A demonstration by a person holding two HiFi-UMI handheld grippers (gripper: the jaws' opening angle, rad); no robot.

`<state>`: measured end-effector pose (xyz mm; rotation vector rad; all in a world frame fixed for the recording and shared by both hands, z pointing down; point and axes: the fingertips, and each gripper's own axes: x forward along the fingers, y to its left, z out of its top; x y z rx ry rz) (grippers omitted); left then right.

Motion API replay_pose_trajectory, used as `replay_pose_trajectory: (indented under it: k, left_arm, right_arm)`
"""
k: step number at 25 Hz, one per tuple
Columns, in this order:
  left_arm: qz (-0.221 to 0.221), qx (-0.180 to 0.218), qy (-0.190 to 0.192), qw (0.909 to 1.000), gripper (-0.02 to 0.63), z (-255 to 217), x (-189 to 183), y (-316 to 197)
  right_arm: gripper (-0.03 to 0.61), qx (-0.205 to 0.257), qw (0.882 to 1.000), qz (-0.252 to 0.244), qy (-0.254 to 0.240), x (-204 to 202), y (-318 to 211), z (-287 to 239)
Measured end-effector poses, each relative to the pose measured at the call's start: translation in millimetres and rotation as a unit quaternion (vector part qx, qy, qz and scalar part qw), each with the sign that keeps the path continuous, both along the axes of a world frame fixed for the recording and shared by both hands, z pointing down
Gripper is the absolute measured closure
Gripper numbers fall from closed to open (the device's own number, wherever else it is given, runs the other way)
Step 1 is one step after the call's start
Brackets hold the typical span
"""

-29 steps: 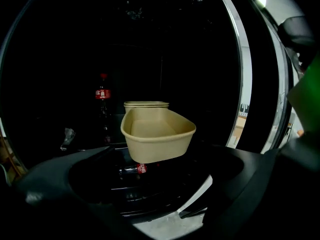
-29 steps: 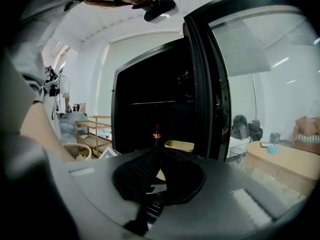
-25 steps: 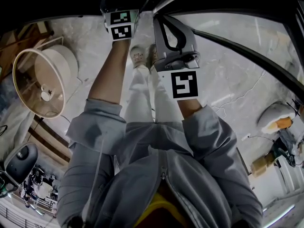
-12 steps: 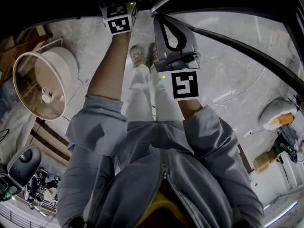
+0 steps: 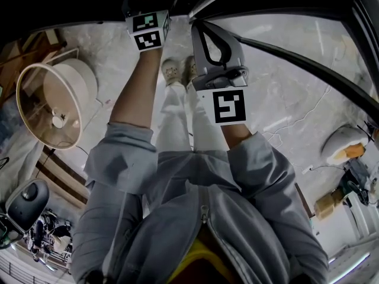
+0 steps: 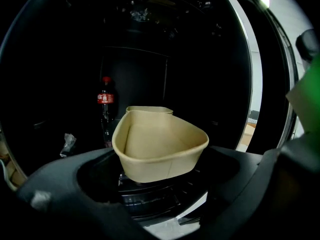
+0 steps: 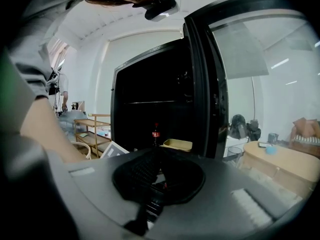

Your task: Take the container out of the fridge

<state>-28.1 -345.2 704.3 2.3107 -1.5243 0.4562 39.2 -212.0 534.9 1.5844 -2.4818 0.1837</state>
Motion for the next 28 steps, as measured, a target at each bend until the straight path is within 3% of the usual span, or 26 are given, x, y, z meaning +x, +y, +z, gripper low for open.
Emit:
replay_pose_trajectory:
  k: [14,20,24,28]
  left_arm:
    - [-0.019,0.018,-0.002,0.9996,0.121,-55,-30,60]
    - [-0.055,0.031,0.000,0.9980,0.121,-115,-57,102]
    - [-0.052,0.012,-0.001,0.9985,0.121,-159,-62,134]
    - [-0.051,0.024,-0.003,0.9984,0.121,-208,-67,153]
  right_arm:
    - [0.578,0.018,1.000,-0.011,-0.004,-10,0,-29]
    - [0.578,0.040,0.999,-0.025,-0.012,-19,4,-66]
    - [0.578,0.040,0.998,-0.040,-0.001,-26,15,-91]
    - [0.578,0.035,0.998,-0.044,0.006,-28,23,-116]
